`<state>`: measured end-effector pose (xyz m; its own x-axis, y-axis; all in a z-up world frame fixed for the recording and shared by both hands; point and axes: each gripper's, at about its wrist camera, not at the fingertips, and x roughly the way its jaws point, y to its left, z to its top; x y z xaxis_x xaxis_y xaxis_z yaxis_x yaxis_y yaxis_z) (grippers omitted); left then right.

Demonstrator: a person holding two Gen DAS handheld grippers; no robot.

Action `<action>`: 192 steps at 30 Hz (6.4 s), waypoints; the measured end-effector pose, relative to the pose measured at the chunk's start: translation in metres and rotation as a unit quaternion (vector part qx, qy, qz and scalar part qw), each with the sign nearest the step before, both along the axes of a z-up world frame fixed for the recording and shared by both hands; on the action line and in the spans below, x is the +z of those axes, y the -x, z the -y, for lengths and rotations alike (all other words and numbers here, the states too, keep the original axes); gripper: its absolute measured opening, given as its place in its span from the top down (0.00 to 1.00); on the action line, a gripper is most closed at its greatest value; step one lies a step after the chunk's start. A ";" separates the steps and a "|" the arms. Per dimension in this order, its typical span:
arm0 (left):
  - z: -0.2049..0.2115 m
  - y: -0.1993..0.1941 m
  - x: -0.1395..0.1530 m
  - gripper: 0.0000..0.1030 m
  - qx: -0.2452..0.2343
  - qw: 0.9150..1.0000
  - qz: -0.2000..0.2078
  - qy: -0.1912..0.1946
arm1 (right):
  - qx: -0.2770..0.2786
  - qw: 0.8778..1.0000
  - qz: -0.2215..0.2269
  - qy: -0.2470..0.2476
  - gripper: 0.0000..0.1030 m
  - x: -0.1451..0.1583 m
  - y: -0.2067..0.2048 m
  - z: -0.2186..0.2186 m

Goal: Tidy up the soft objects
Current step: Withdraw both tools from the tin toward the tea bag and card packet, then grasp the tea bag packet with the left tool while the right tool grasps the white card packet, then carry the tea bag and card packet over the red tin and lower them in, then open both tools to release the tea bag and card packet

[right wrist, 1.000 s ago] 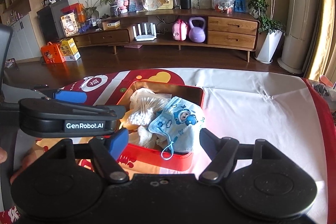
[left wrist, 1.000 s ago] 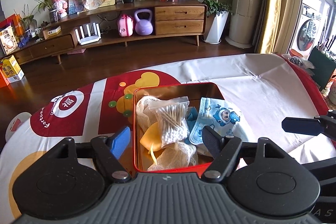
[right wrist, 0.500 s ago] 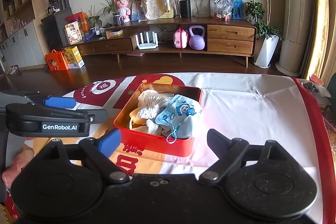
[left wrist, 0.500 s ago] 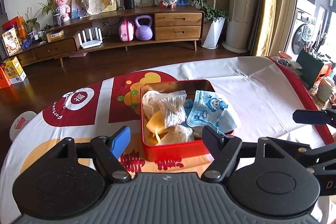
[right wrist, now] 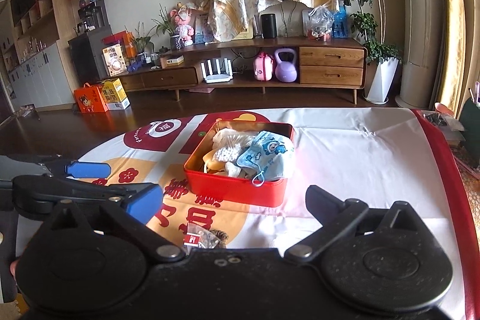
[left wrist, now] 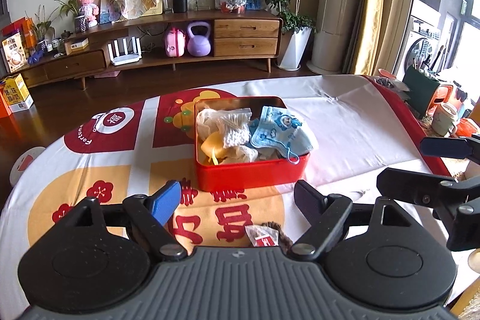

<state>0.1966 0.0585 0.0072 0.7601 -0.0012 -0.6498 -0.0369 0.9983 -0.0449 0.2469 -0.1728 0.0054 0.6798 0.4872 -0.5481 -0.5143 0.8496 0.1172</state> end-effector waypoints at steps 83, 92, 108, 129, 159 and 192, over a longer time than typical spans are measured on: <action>0.007 -0.014 -0.120 0.81 0.016 0.997 -0.051 0.050 | -0.018 0.998 -0.059 0.026 0.97 -0.106 0.025 0.028; 0.008 0.006 -0.099 0.81 0.018 0.997 -0.037 0.059 | -0.024 0.998 -0.058 0.005 0.97 -0.090 0.033 0.031; 0.013 0.027 -0.042 0.81 0.000 0.998 -0.007 0.055 | -0.006 0.999 -0.034 -0.019 0.97 -0.039 0.036 0.023; -0.003 -0.059 -0.002 0.81 -0.011 0.999 0.032 -0.015 | 0.010 0.999 -0.012 -0.038 0.97 0.006 -0.061 -0.021; -0.024 -0.174 -0.087 0.81 -0.005 0.999 -0.042 0.000 | 0.003 0.994 -0.111 -0.017 0.97 -0.082 -0.170 -0.072; -0.018 -0.160 -0.093 0.70 -0.005 0.997 -0.077 0.026 | -0.014 0.994 -0.112 -0.003 0.66 -0.077 -0.157 -0.052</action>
<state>0.3569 0.0764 -0.0856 0.6518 -0.0450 -0.7570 -0.0371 0.9952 -0.0911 0.4039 -0.1205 -0.0715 0.5543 0.4741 -0.6840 -0.4516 0.8617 0.2314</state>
